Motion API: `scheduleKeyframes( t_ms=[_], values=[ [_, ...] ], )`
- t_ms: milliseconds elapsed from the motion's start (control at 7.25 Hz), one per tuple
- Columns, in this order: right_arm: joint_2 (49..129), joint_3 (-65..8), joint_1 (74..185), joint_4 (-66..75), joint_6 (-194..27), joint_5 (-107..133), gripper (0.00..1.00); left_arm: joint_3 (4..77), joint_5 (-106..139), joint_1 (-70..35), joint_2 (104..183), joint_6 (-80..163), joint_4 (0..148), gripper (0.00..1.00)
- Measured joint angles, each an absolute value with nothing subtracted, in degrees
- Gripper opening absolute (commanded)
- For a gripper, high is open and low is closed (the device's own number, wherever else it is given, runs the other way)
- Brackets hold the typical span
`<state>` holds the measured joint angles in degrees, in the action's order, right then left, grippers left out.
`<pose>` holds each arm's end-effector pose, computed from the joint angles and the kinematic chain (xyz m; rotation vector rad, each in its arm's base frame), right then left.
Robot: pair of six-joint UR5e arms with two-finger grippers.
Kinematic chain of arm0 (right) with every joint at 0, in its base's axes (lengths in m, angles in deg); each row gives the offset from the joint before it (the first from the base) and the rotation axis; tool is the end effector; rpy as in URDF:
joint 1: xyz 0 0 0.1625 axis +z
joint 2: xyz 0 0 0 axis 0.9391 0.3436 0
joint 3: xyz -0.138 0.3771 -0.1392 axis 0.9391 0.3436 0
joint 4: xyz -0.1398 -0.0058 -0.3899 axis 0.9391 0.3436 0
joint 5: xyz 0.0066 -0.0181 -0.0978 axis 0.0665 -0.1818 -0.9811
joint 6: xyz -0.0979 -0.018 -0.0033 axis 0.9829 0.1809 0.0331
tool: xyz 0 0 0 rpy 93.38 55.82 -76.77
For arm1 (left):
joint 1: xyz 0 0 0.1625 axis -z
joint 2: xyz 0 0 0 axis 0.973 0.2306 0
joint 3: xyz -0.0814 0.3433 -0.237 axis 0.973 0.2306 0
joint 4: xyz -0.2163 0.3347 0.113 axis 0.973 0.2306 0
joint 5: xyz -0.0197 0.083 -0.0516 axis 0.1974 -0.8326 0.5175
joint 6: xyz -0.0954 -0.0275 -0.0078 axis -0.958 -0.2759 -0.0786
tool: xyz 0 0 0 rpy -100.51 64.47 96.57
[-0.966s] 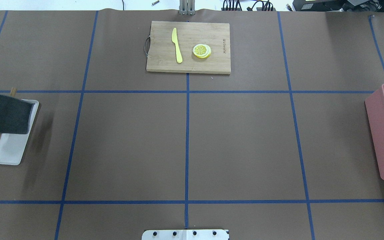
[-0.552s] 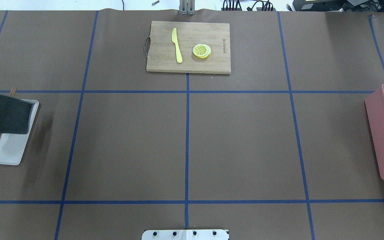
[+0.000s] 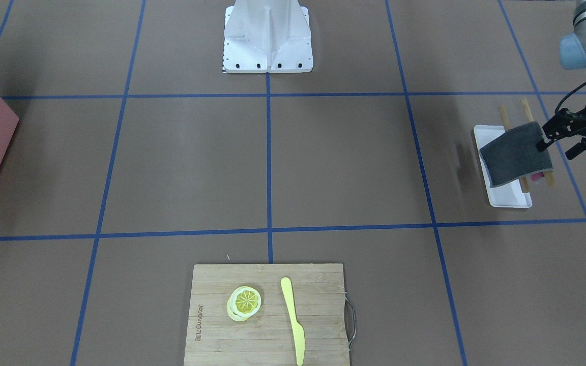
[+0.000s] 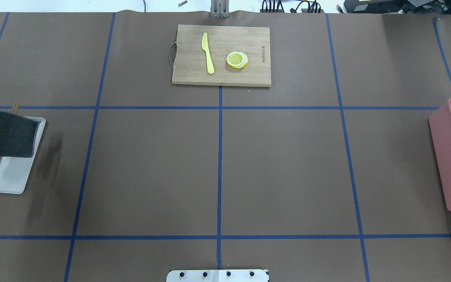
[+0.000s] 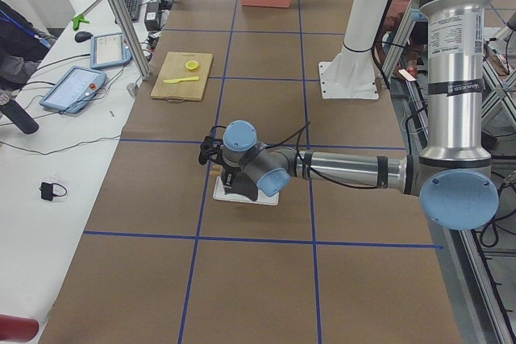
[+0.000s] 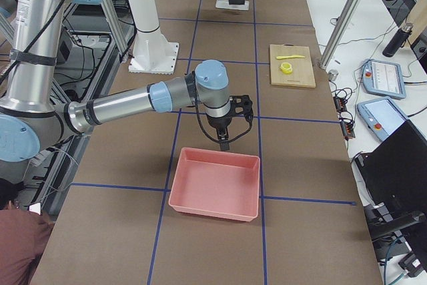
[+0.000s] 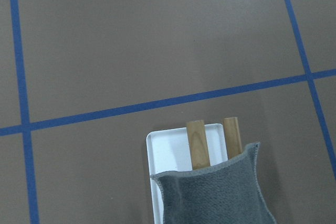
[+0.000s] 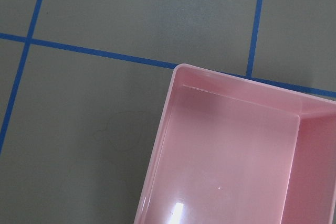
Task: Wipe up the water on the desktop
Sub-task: 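Lower the left gripper onto the grey cloth on the white tray and grasp it, then lift the grey cloth with the left gripper while the right arm approaches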
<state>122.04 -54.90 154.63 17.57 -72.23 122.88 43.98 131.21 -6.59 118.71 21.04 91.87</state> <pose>0.0290 -0.4015 0.5065 0.2038 -0.7627 -0.1056 0.1038 -0.4659 0.5710 0.2738 1.0106 0.0622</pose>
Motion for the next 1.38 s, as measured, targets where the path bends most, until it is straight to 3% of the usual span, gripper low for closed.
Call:
scheduleKeyframes(
  t_ms=[276, 552, 690, 1379],
  values=[
    [122.04, -54.8, 154.63, 17.57, -72.23, 122.87, 1.0, 43.31, 131.22, -6.68, 118.63, 20.81, 92.55, 0.31],
    [122.04, -54.67, 154.63, 17.57, -72.23, 122.87, 1.0, 43.24, 131.23, -6.7, 118.62, 20.74, 92.69, 0.07],
    [122.04, -54.61, 154.63, 17.57, -72.23, 122.86, 1.0, 43.26, 131.24, -6.7, 118.62, 20.69, 92.72, 0.0],
    [122.04, -54.64, 154.63, 17.55, -72.21, 122.93, 1.0, 45.37, 135.6, -5.71, 118.28, 20.5, 92.33, 0.0]
  ],
)
